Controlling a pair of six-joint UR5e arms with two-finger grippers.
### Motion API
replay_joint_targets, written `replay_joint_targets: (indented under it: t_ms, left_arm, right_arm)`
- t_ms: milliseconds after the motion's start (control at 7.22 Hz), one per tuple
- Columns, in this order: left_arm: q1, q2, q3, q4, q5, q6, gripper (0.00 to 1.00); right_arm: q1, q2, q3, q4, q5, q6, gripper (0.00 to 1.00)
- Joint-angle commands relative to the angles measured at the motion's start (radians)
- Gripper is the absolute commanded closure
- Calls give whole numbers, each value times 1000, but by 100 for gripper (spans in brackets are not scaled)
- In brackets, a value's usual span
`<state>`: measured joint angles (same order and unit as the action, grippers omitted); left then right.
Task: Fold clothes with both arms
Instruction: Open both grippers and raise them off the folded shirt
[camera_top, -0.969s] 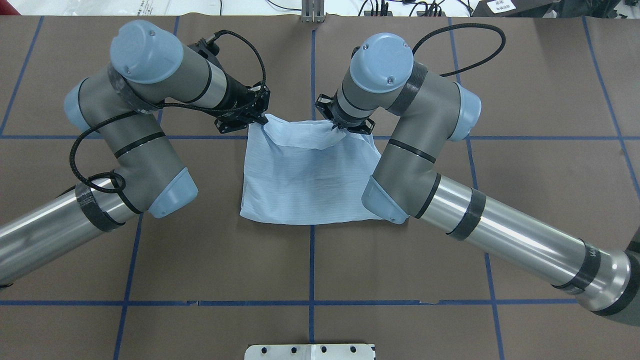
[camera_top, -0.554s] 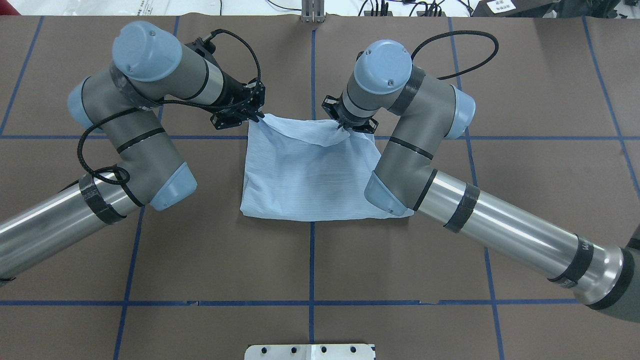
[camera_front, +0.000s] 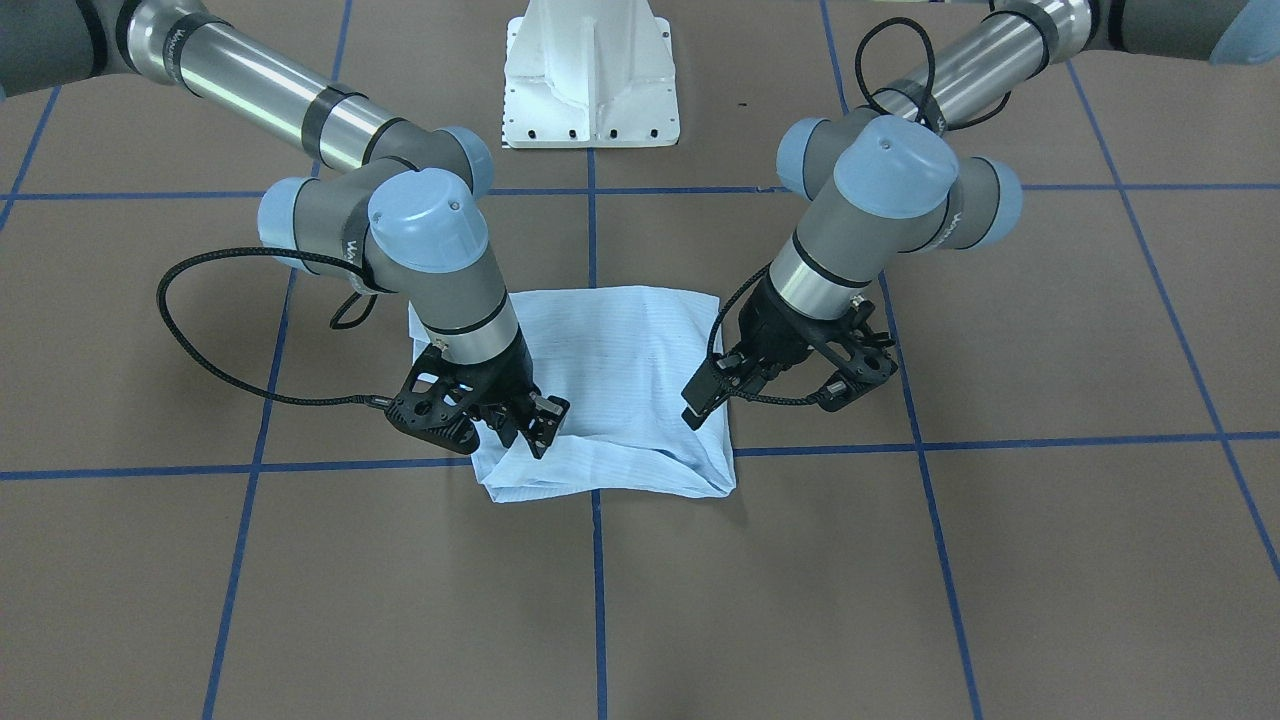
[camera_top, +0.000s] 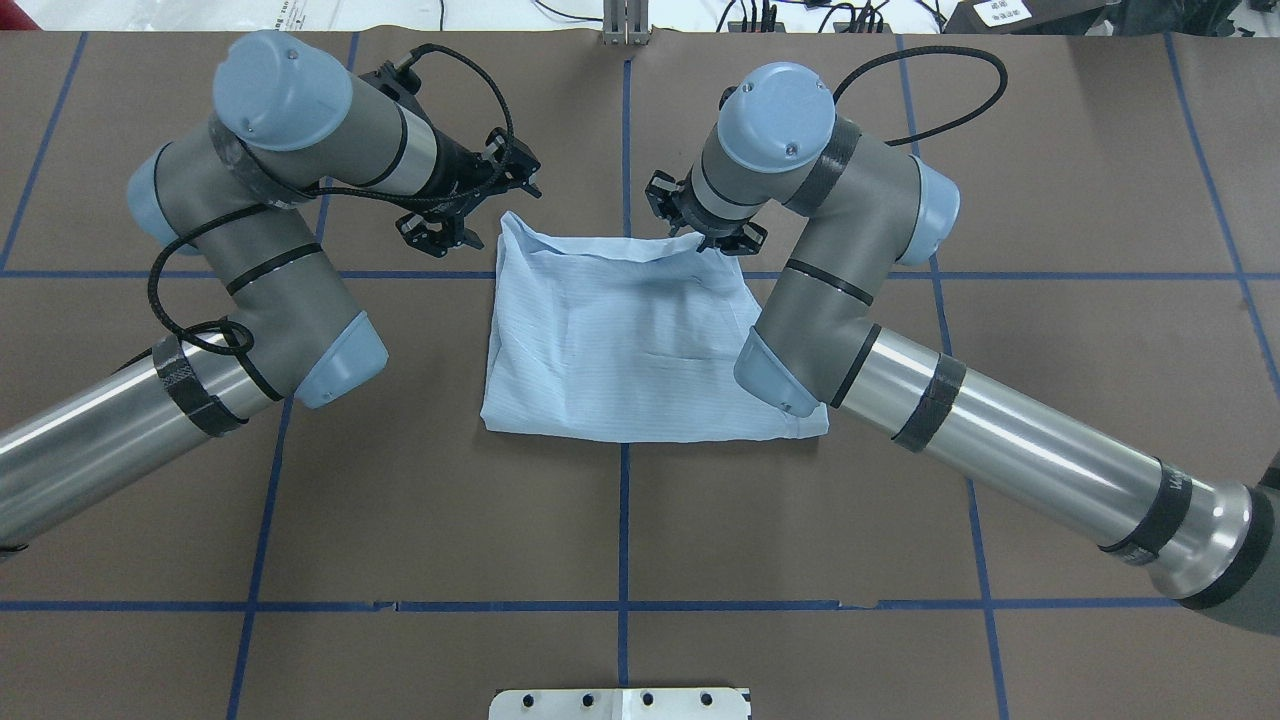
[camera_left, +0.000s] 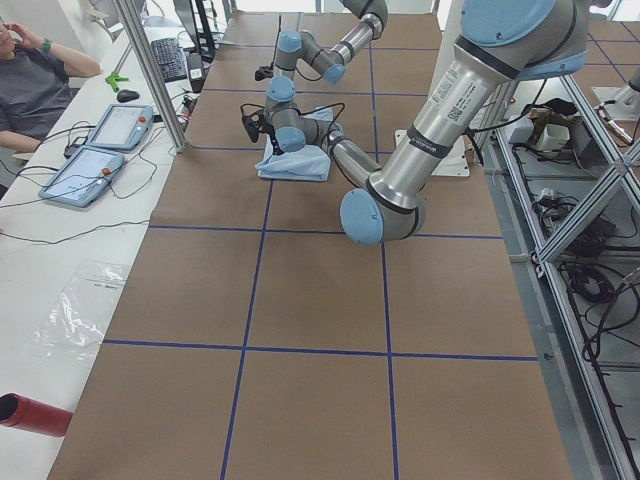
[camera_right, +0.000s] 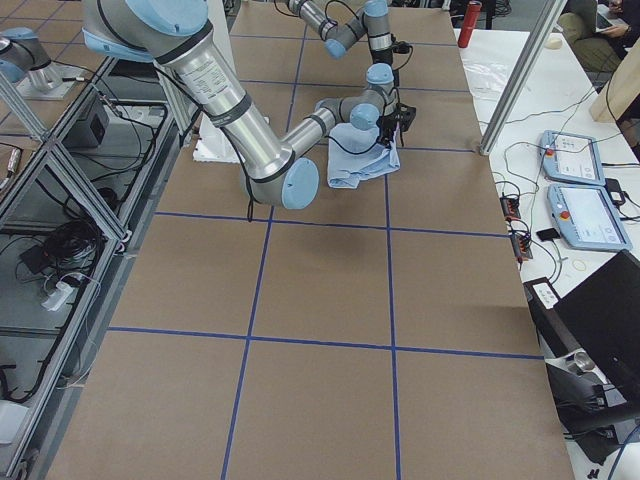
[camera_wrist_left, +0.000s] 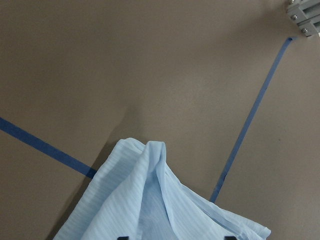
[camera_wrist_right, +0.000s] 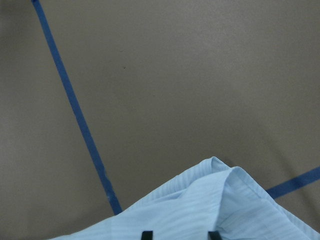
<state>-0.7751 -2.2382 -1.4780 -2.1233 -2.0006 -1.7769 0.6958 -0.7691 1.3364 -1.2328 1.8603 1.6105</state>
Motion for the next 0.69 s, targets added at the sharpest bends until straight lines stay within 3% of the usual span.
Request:
replay_joint_targets:
  t_ms: [0, 277, 554]
  left_arm:
    - [-19, 6, 1, 3, -4, 8, 0]
    - [-56, 69, -31, 13, -56, 57, 0]
    - [-122, 150, -83, 16, -105, 224, 0]
  right_arm:
    - [28, 1, -9, 1, 22, -1, 0]
    - [-11, 7, 13, -1, 50, -30, 0]
    - [-117, 33, 7, -25, -28, -133, 0]
